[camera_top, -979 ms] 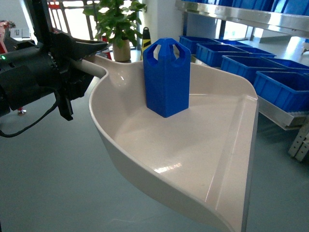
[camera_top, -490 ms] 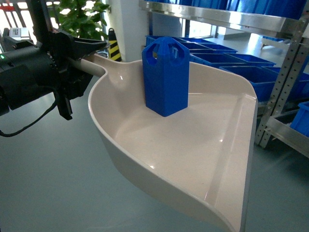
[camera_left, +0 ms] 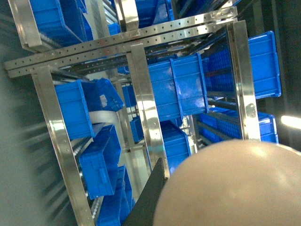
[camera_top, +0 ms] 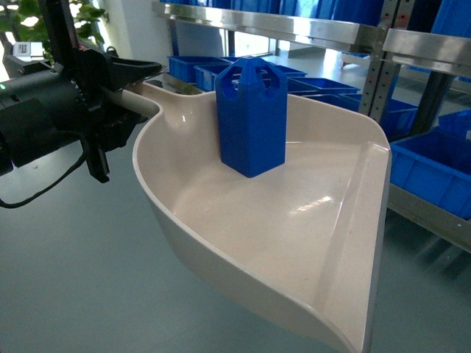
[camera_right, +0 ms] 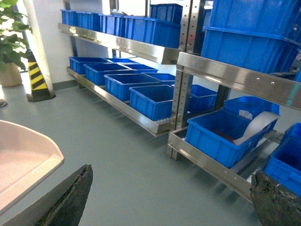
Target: Place part in tray to right shelf
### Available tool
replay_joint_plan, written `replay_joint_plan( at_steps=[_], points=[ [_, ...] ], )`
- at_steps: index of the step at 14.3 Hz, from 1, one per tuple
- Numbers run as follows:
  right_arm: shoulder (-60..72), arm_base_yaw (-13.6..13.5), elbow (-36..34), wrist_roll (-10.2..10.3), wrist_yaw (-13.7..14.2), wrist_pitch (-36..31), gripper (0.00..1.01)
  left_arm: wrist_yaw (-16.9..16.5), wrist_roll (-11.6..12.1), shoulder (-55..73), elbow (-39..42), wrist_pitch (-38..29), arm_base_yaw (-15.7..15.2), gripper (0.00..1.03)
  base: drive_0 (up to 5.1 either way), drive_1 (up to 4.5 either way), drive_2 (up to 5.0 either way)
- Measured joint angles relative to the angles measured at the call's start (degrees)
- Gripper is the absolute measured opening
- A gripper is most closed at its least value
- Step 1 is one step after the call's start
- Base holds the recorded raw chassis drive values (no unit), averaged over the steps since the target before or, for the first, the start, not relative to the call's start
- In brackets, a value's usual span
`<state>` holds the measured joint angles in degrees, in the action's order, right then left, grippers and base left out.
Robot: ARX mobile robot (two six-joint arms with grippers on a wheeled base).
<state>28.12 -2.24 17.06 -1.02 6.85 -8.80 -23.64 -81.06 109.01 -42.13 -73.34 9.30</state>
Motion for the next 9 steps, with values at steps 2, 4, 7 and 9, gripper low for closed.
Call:
replay_joint_plan(
  at_steps=[2, 4, 7, 9],
  points=[
    [0.0, 0.0, 0.0, 0.0, 0.0, 0.0, 0.98, 0.0, 0.0, 0.0, 0.0, 0.0, -0.1, 0.12, -1.7, -1.73, -1.7],
    [0.0, 0.0, 0.0, 0.0, 0.0, 0.0, 0.98, -0.1, 0.0, 0.0, 0.0, 0.0, 0.1, 0.12, -1.5, -1.48, -1.5],
    [0.0, 0.0, 0.0, 0.0, 0.0, 0.0, 0.98, 0.1, 0.0, 0.0, 0.0, 0.0, -0.1, 0.12, -1.6, -1.63, -1.6],
    [0.0, 0.0, 0.0, 0.0, 0.0, 0.0, 0.98, 0.0, 0.0, 0.0, 0.0, 0.0, -0.1, 0.12, -1.6, -1.56, -1.6]
  ],
)
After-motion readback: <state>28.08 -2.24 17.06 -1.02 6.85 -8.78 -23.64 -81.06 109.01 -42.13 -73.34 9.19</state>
